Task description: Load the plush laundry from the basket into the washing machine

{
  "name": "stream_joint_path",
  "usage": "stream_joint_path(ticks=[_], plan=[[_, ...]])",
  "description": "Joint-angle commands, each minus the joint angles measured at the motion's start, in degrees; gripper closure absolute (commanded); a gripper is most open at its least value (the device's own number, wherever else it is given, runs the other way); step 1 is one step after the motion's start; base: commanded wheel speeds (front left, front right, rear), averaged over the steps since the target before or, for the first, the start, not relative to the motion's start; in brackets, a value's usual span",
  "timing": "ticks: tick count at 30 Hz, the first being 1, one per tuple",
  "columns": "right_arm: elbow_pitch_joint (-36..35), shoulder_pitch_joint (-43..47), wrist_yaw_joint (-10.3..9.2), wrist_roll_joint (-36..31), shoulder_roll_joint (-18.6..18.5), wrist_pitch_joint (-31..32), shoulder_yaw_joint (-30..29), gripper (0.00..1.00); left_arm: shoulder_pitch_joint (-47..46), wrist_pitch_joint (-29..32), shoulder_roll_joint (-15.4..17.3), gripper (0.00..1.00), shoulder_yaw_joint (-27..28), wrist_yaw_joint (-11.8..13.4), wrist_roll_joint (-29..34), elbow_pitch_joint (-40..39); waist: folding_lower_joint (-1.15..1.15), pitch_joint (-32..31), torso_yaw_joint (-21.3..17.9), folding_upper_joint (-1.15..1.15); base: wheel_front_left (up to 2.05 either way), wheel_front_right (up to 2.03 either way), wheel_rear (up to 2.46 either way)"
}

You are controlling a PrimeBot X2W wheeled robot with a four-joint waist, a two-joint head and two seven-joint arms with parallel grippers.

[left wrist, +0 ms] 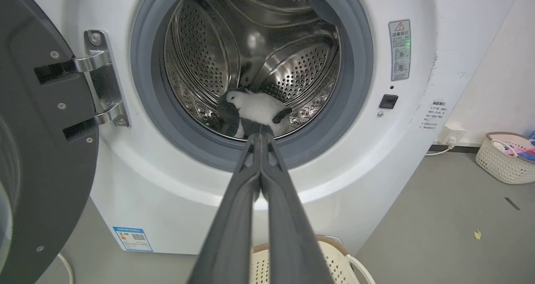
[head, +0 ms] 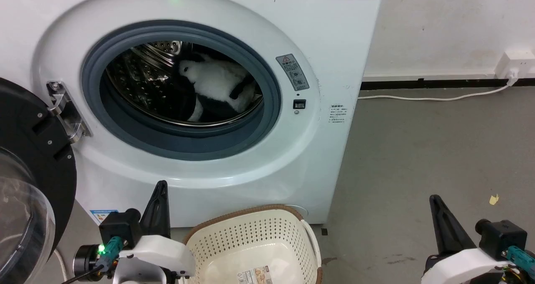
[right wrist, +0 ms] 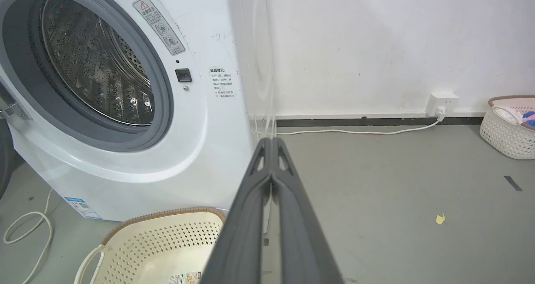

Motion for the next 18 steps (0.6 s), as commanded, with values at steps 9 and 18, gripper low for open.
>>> stream_joint_path(ticks=[9,18], plan=[[-0.6,-0.6,-0.01,-1.1,0.0,0.5,0.5,1.00,1.2,0.9,-0.6,1.00,0.9,-0.6,1.8,-0.9,0.00,0.1,-0.4,0.00,0.00,0.00,0.00],[-0.8,-0.7,-0.02,-1.9,0.0,0.8,0.8,1.00,1.5,1.5,-1.0,1.00,1.5,-1.1,3.1,-1.4,0.00,0.2,-0.8,0.00,0.00,0.00,0.00]])
